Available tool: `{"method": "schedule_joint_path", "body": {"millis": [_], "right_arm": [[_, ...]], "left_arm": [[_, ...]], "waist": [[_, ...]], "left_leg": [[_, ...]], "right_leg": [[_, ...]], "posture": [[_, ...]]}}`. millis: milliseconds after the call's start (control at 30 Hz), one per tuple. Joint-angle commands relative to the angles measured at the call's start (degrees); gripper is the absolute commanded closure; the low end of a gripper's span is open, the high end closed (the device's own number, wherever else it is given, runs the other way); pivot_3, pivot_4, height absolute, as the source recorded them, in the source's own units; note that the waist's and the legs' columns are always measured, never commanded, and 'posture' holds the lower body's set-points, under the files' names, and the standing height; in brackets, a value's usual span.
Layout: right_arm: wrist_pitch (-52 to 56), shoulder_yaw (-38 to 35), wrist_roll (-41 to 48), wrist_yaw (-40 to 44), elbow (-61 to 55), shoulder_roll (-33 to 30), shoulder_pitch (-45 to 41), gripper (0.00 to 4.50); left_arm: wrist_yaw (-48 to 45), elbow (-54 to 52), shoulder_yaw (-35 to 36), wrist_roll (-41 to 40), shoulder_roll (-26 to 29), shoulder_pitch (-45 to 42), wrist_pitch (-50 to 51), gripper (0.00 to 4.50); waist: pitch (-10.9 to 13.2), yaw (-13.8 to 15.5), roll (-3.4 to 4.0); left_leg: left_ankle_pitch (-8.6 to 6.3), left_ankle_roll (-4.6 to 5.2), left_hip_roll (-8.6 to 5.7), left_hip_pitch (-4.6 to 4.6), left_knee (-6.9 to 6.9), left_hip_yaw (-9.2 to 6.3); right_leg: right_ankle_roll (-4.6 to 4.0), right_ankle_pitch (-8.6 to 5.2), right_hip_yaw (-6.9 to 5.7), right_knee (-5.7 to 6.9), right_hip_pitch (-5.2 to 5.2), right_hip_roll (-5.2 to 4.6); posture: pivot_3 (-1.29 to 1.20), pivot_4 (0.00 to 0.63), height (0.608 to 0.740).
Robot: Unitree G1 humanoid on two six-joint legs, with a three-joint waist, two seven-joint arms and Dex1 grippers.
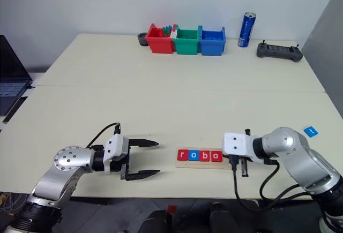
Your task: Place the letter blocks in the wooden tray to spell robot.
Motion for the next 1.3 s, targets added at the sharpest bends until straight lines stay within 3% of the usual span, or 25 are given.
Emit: {"method": "schedule_joint_path", "body": {"millis": [33, 833, 1033, 1133, 1300], "right_arm": [[-0.1, -1.2, -0.2, 0.0, -1.9, -0.7, 0.3, 4.46], [-6.0, 4.2, -6.3, -1.0, 4.7, 7.5, -1.7, 4.46], [-6.1, -0.5, -4.2, 0.4, 4.2, 4.6, -0.6, 4.46], [-3.4, -7.3, -0.1, -0.3, 3.2, 3.3, 1.3, 4.46], [-0.4, -23.3, 2.2, -11.5, 7.3, 7.2, 8.3, 2.86]], "left_arm": [[0.4, -2.9, 0.8, -0.7, 0.4, 0.2, 0.6, 0.00], [1.0, -3.9, 0.8, -0.8, 0.3, -1.1, 3.0, 0.00], [0.8, -3.1, 0.9, -0.5, 0.0, -0.4, 1.7, 0.00], [0.9, -3.1, 0.9, -0.5, -0.1, 0.2, 1.1, 0.00], [1.1, -3.2, 0.8, -0.4, -0.4, 1.2, 0.3, 0.00]], "waist": [[0.0, -0.2, 0.00], [0.0, -0.5, -0.01], [0.0, -0.4, 0.00], [0.0, -0.3, -0.01], [0.0, 0.0, -0.02]], "left_leg": [[0.00, 0.00, 0.00, 0.02, 0.00, 0.01], [0.00, 0.00, 0.03, 0.06, 0.00, 0.02], [0.00, 0.00, 0.03, 0.05, 0.01, 0.02], [0.00, 0.00, -0.01, 0.02, 0.01, 0.02], [0.00, 0.00, -0.01, 0.01, 0.00, 0.01]], "right_leg": [[0.00, 0.00, 0.02, 0.01, 0.00, 0.01], [0.00, 0.00, 0.03, 0.03, 0.01, 0.05], [0.00, 0.00, 0.03, 0.03, 0.01, 0.04], [0.00, 0.00, 0.03, 0.01, 0.01, 0.00], [-0.01, 0.00, 0.02, 0.02, 0.01, 0.00]], "posture": [[0.00, 0.150, 0.740], [0.00, 0.150, 0.740], [0.00, 0.150, 0.740], [0.00, 0.150, 0.740], [0.00, 0.150, 0.740]]}}
